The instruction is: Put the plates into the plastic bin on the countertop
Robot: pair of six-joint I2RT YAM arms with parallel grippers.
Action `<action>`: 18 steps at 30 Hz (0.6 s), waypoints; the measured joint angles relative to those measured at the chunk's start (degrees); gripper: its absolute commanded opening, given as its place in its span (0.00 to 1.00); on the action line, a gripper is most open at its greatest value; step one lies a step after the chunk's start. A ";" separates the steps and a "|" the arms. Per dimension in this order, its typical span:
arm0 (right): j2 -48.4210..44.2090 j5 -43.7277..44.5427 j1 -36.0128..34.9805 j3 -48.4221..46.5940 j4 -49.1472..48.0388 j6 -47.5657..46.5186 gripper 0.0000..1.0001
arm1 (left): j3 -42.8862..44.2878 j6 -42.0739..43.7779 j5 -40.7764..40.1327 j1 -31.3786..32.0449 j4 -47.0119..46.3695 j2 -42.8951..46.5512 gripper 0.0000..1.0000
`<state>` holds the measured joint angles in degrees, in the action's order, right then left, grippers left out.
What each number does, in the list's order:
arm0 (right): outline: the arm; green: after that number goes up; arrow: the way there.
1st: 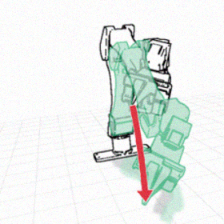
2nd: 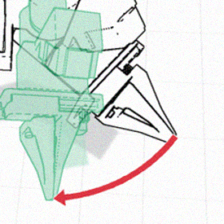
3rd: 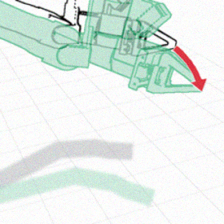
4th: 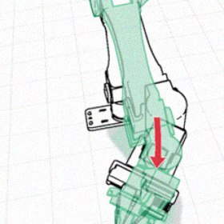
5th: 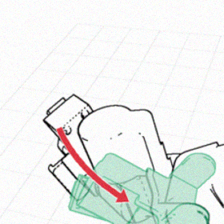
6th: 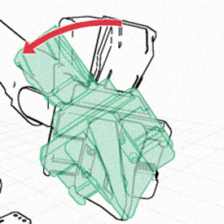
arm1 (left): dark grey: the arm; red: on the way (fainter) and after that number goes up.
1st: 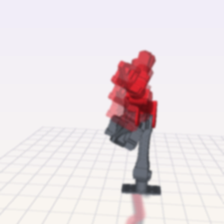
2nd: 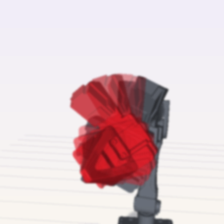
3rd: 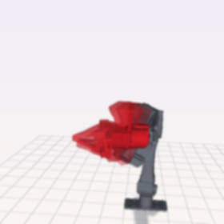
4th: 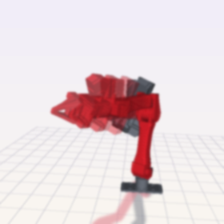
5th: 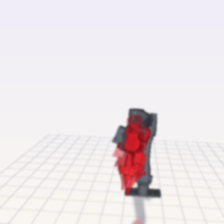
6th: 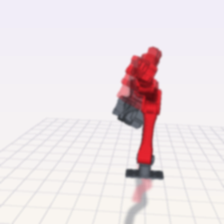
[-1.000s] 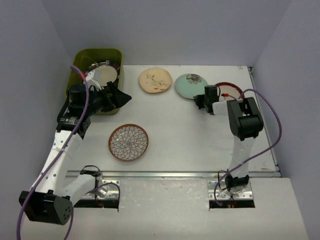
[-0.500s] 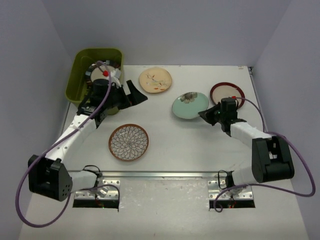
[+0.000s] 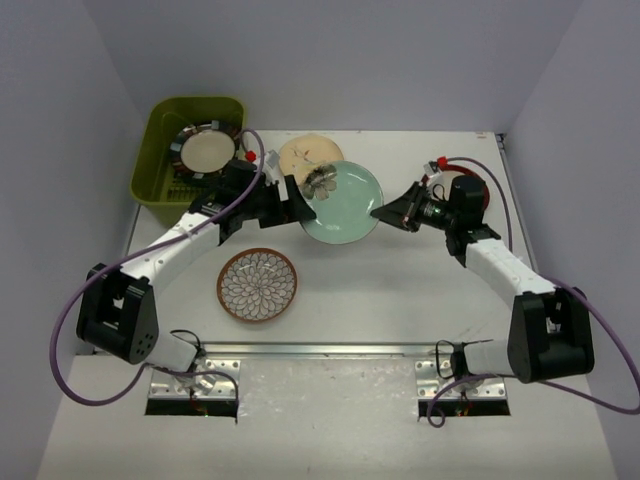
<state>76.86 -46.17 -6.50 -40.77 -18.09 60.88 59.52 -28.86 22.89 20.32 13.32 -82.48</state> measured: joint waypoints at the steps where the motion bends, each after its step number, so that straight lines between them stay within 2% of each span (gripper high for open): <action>1: 0.15 -1.26 0.00 0.00 -1.98 0.72 0.00 | 0.03 0.08 0.54 0.02 -0.21 0.05 0.19; 2: 0.68 -1.99 0.00 0.03 -3.67 1.65 0.00 | 0.03 -0.32 1.59 0.02 -1.21 0.18 0.03; 3: 1.21 -2.72 0.00 0.07 -5.36 2.58 0.00 | 0.03 -0.73 2.63 0.02 -2.22 0.31 0.00; 6: 3.89 -3.47 1.09 0.63 -9.26 4.22 0.00 | 0.08 -5.06 6.67 -0.57 -7.37 2.29 0.00; 12: 4.85 -5.75 1.50 0.55 -17.71 7.39 0.00 | -1.10 -8.60 6.99 -0.86 -14.77 5.34 0.00; 15: 4.85 -6.48 2.00 0.18 -19.65 8.25 0.12 | -3.38 -11.64 7.54 -0.94 -20.61 5.79 0.00; 16: 4.85 -6.62 2.16 0.01 -19.96 8.54 0.24 | -4.14 -12.75 7.64 -1.00 -22.51 5.79 0.00; 17: 4.85 -6.83 2.28 -0.25 -20.22 9.02 0.31 | -4.91 -13.81 7.67 -1.09 -24.26 5.79 0.00; 18: 4.85 -7.13 2.40 -0.53 -20.46 9.70 0.32 | -5.63 -14.89 7.67 -1.18 -25.79 5.79 0.00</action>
<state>81.71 -53.30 -4.11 -41.31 -38.55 70.59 53.88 -43.75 30.56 19.13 -12.47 -76.69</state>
